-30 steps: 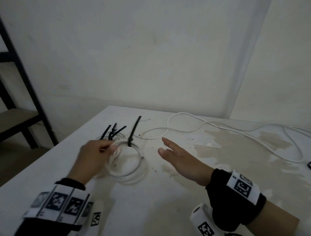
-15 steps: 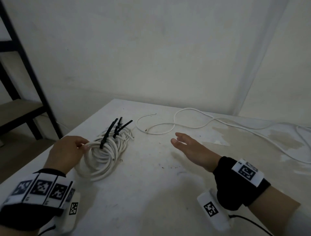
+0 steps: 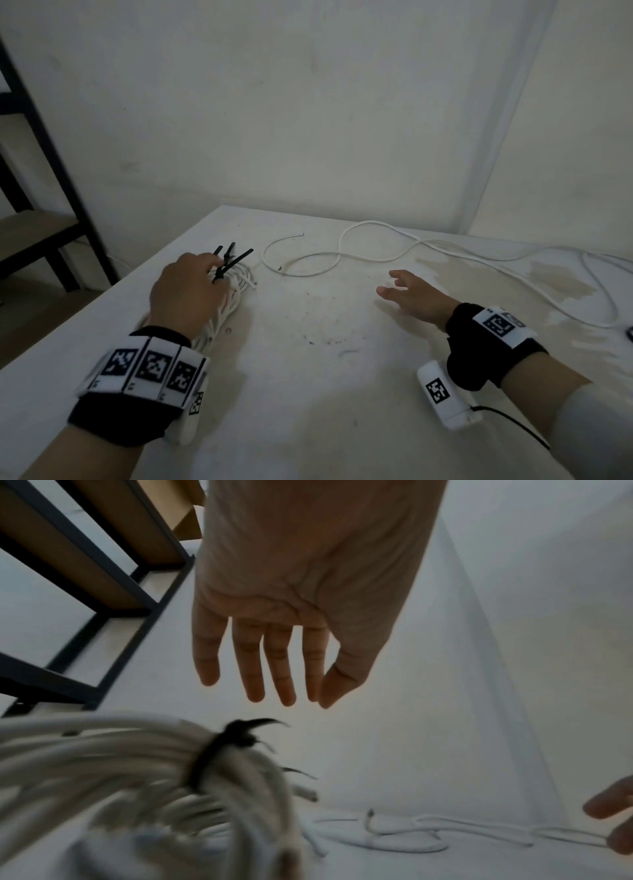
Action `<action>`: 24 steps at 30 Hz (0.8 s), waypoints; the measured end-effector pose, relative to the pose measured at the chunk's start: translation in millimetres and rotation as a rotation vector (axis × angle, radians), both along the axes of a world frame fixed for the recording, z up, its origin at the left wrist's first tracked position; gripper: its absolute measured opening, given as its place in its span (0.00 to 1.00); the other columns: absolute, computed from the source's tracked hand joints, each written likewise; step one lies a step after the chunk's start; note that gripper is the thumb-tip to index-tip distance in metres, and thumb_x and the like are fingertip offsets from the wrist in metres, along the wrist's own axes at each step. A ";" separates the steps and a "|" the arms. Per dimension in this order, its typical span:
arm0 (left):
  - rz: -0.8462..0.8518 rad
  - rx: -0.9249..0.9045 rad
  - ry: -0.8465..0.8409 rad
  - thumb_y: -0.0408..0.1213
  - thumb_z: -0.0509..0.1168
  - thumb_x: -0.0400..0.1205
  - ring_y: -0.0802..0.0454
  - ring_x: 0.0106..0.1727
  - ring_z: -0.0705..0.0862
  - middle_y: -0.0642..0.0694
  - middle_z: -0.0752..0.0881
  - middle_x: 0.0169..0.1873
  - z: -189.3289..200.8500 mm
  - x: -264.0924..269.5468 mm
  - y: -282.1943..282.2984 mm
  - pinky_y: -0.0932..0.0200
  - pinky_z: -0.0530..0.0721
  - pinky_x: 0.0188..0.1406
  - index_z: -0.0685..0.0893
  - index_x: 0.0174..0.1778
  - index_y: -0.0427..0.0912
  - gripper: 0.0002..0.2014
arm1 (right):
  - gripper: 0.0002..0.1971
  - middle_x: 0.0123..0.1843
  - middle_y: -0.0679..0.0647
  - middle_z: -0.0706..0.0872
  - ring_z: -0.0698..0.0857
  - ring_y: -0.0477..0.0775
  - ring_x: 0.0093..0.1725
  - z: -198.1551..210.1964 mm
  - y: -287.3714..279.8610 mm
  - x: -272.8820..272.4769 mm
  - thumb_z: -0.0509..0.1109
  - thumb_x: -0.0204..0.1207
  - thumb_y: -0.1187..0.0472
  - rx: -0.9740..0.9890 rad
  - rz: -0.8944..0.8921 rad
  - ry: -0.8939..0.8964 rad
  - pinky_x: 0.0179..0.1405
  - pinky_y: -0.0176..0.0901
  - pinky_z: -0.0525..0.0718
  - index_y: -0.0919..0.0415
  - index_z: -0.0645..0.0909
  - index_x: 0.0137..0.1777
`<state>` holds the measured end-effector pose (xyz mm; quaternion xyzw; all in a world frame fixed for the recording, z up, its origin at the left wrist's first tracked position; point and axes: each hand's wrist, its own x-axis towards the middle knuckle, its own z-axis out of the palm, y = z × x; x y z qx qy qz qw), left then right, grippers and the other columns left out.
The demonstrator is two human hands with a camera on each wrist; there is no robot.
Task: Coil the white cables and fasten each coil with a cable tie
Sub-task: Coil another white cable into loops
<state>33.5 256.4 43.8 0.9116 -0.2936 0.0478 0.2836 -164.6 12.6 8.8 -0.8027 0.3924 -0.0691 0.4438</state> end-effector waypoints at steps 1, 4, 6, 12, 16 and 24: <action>-0.022 0.002 -0.011 0.38 0.65 0.77 0.38 0.58 0.79 0.39 0.81 0.59 1.3 -4.6 -10.8 0.48 0.76 0.56 0.83 0.61 0.45 0.15 | 0.32 0.79 0.59 0.64 0.72 0.58 0.73 -0.3 -7.0 -2.1 0.65 0.78 0.49 -0.001 -0.011 0.010 0.73 0.50 0.70 0.57 0.59 0.79; -0.120 0.001 -0.022 0.38 0.65 0.78 0.41 0.59 0.80 0.40 0.82 0.59 0.7 -18.4 -48.5 0.53 0.75 0.57 0.83 0.60 0.43 0.15 | 0.32 0.79 0.59 0.64 0.70 0.58 0.75 0.6 -29.0 -6.3 0.66 0.78 0.50 -0.066 -0.017 0.079 0.72 0.46 0.67 0.57 0.59 0.79; -0.188 0.025 -0.006 0.39 0.65 0.78 0.42 0.58 0.80 0.40 0.82 0.59 -2.8 -25.3 -76.2 0.53 0.77 0.57 0.82 0.60 0.43 0.14 | 0.32 0.79 0.59 0.64 0.69 0.58 0.75 2.3 -44.5 -7.1 0.66 0.78 0.50 -0.108 -0.015 0.122 0.71 0.46 0.66 0.58 0.60 0.78; -0.238 0.191 0.071 0.42 0.61 0.80 0.45 0.66 0.77 0.43 0.80 0.65 -19.4 -15.5 -153.2 0.54 0.75 0.61 0.78 0.66 0.45 0.18 | 0.29 0.80 0.59 0.63 0.68 0.57 0.76 10.9 -96.7 -2.5 0.64 0.79 0.51 -0.222 -0.007 0.228 0.70 0.44 0.66 0.58 0.62 0.77; -0.208 0.320 0.078 0.39 0.56 0.82 0.42 0.69 0.74 0.41 0.76 0.69 -28.2 -0.3 -191.9 0.51 0.73 0.65 0.73 0.71 0.45 0.19 | 0.26 0.81 0.58 0.59 0.63 0.56 0.78 13.3 -129.7 8.0 0.61 0.81 0.55 -0.313 0.070 0.288 0.72 0.41 0.62 0.57 0.61 0.78; -0.095 0.668 0.076 0.35 0.49 0.85 0.42 0.72 0.71 0.40 0.71 0.71 -42.7 23.1 -220.7 0.50 0.69 0.69 0.67 0.72 0.40 0.18 | 0.26 0.84 0.54 0.48 0.49 0.59 0.83 -6.8 -153.0 50.9 0.53 0.84 0.59 -0.408 0.318 0.536 0.80 0.47 0.51 0.47 0.55 0.81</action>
